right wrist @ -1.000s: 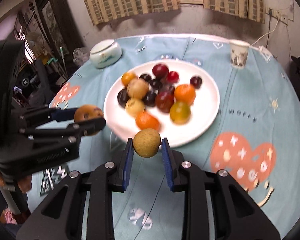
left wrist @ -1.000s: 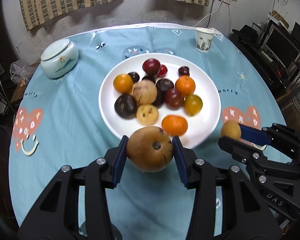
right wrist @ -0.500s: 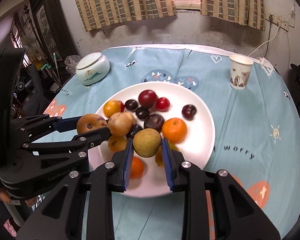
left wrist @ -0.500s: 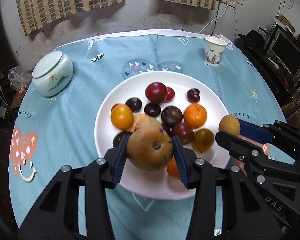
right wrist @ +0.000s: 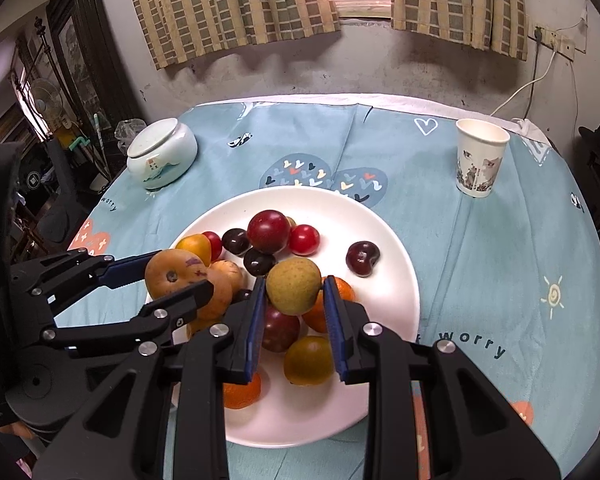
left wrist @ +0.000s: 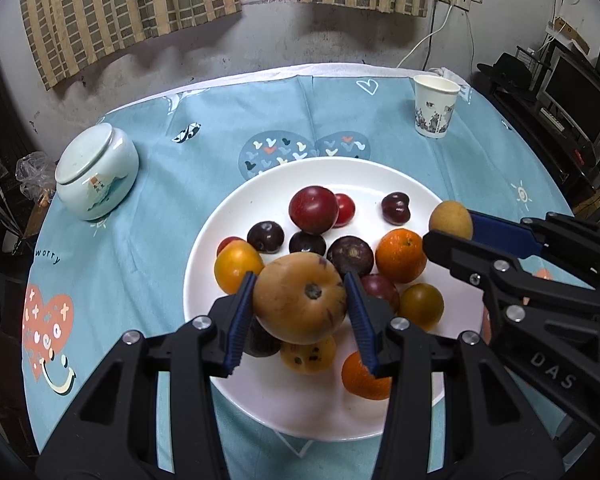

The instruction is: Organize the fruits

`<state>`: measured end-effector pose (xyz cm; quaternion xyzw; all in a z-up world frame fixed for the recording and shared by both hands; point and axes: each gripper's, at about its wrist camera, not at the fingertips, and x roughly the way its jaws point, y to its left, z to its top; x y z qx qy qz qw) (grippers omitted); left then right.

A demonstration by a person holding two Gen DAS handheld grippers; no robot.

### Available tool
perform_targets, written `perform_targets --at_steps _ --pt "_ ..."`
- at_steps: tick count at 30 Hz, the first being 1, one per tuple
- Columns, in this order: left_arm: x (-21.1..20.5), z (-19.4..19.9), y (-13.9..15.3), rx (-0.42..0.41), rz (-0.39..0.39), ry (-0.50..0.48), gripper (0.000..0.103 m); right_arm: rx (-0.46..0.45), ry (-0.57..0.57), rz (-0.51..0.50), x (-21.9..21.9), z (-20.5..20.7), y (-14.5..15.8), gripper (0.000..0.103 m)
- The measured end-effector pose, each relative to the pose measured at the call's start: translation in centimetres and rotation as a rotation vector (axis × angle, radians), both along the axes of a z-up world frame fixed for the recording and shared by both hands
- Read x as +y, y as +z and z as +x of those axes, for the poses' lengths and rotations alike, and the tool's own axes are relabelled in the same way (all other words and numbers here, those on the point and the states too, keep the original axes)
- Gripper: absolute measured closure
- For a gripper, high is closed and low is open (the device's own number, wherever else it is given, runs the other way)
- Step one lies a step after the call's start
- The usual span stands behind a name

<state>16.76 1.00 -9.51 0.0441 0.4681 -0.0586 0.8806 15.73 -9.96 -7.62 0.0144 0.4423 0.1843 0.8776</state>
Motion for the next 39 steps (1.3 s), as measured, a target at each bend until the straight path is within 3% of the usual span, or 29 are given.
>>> perform_targets --at_steps 11,16,25,26,27,28,30,34,39 --pt "0.1 0.4 1.3 -0.080 0.050 0.002 0.057 -0.044 -0.016 0.013 -0.5 1.7 2.0 0.074" --pt "-0.1 0.6 -0.4 -0.053 0.115 -0.001 0.057 0.000 -0.013 -0.023 0.4 3.2 1.1 0.074" --pt "-0.7 0.8 -0.5 -0.131 0.173 -0.033 0.055 0.167 -0.037 -0.043 1.6 6.2 -1.6 0.073" --pt "-0.6 0.8 -0.5 -0.140 0.163 -0.027 0.049 0.170 -0.044 -0.046 1.6 6.3 -1.6 0.073" --pt "-0.5 0.7 -0.4 -0.147 0.159 -0.022 0.037 0.163 -0.044 -0.045 1.5 6.2 -1.6 0.069" --pt "-0.4 0.6 -0.3 -0.158 0.155 -0.014 0.033 0.155 -0.051 -0.044 1.4 6.2 -1.5 0.043" --pt "-0.3 0.5 -0.2 -0.165 0.147 -0.013 0.029 0.130 -0.075 -0.012 0.9 5.7 -1.2 0.018" --pt "-0.1 0.3 0.1 -0.162 0.142 -0.006 0.029 0.087 -0.060 -0.017 0.7 4.7 -0.3 0.018" --pt "0.8 -1.1 1.6 -0.160 0.071 0.026 0.029 0.054 -0.079 0.027 -0.2 2.3 1.5 0.018"
